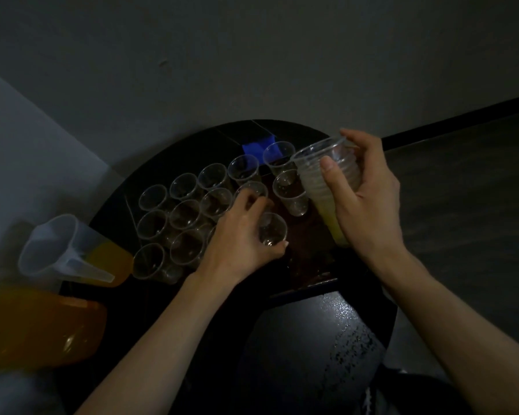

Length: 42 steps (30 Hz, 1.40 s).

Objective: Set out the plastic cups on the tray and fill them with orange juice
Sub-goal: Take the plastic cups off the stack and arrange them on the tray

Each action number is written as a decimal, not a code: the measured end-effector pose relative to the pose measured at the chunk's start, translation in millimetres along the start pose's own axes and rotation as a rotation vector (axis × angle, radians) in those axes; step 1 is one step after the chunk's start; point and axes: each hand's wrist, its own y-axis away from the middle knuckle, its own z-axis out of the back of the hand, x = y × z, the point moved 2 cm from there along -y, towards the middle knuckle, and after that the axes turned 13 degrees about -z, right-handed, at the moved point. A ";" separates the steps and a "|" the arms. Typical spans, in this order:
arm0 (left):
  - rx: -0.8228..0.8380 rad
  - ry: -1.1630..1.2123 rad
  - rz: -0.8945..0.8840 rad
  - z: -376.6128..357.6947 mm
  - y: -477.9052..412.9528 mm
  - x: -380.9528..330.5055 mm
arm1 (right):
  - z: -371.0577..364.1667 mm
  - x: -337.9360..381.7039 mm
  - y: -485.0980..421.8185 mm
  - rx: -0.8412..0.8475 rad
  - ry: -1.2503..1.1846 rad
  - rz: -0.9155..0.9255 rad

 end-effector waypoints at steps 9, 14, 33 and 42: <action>-0.035 -0.029 0.011 -2.1 1.5 4.7 | -3.1 -0.8 1.3 0.006 0.005 -0.001; -0.047 -0.033 0.022 -1.7 1.0 3.6 | -3.8 -1.6 1.5 0.007 0.009 -0.002; -0.322 0.522 0.130 46.5 -23.4 -31.7 | -1.7 -2.3 4.9 0.105 0.035 -0.043; 0.027 0.535 0.221 80.7 -64.7 -44.4 | -0.6 5.6 6.3 0.204 0.052 -0.011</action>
